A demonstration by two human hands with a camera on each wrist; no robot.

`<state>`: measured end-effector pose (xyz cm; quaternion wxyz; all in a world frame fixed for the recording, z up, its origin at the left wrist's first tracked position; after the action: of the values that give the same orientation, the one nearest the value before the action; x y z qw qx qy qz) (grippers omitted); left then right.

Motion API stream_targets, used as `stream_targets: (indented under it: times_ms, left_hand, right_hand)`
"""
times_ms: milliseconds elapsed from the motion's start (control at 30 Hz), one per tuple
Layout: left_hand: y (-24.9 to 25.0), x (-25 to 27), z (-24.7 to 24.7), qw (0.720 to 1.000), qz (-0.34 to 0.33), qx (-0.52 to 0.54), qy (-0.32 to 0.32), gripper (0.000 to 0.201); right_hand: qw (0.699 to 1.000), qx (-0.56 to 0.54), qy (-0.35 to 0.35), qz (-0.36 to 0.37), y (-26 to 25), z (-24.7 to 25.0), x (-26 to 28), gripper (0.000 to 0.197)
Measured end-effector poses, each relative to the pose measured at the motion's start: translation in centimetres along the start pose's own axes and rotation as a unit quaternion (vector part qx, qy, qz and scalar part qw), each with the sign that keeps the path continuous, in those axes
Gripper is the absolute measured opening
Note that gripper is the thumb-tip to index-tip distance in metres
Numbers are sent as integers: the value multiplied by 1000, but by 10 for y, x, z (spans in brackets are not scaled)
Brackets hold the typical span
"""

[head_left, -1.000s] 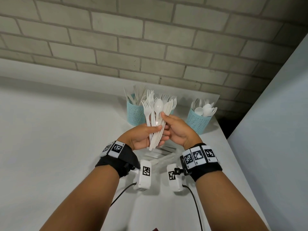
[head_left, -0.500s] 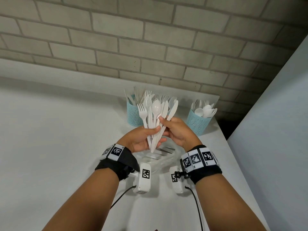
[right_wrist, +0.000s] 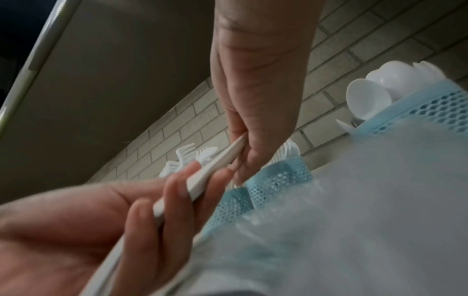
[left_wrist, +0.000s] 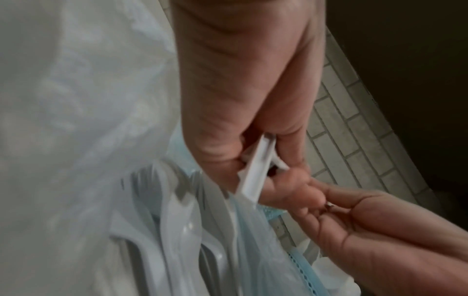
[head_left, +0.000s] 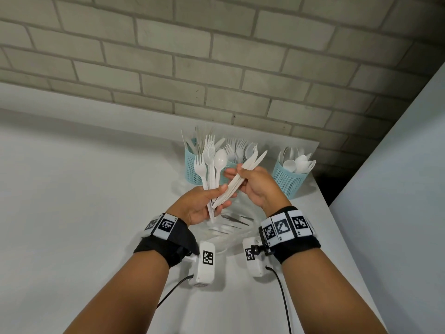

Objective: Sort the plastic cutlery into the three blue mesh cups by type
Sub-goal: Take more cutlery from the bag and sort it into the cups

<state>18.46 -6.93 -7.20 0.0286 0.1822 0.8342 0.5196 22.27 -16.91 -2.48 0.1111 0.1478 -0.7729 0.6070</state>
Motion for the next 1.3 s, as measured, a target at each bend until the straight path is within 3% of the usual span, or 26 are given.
stream_targets:
  times_ms: [100,267,500,600,767,867,1000,1100,1300]
  left_hand:
    - [10,-1,11,999,-23,9,29,14]
    - [34,-4,30,993,-72,31,91,14]
    - [59,1,74,973,-123,9,193,20]
    - [64,4,78,974,-131,-17,185,27]
    - [67,5,78,978,-117,-45,166,40]
    - [60,4,79,982,-98,-12,163,42]
    - [57,2,76,982,-93,31,161,36]
    - [57,1,72,982,-98,35,155,29]
    - [59,3,64,986,-100,22,134,22]
  right_hand:
    - [999,-34,-19,0,-14,-9,-5,21]
    - [999,33,-31,-28,-34,-37,-13,9]
    - [984,-19,30,172,-115,-61,-29,9]
    - [974,32,51,220,-119,-74,-37,10]
    - [972,137,71,179,-92,-90,-64,10]
    - [968,170,86,163,-84,-88,-73,20]
    - [967,194,89,140,-79,-87,-78,21]
    - [961,201,110,155,-85,-83,-74,9]
    - [949,197,119,215,-97,-80,-60,34]
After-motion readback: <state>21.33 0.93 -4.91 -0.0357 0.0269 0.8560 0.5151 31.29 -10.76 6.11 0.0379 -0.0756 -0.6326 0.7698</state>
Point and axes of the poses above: each hand's wrist, its own x-axis away from the middle knuckle, its own z-axis out of the back of the hand, y = z × x, the point moved 10 cm from there along -x, towards the middle knuckle, and after that the axes turned 11 degrees about -z, right-handed, at the moved point
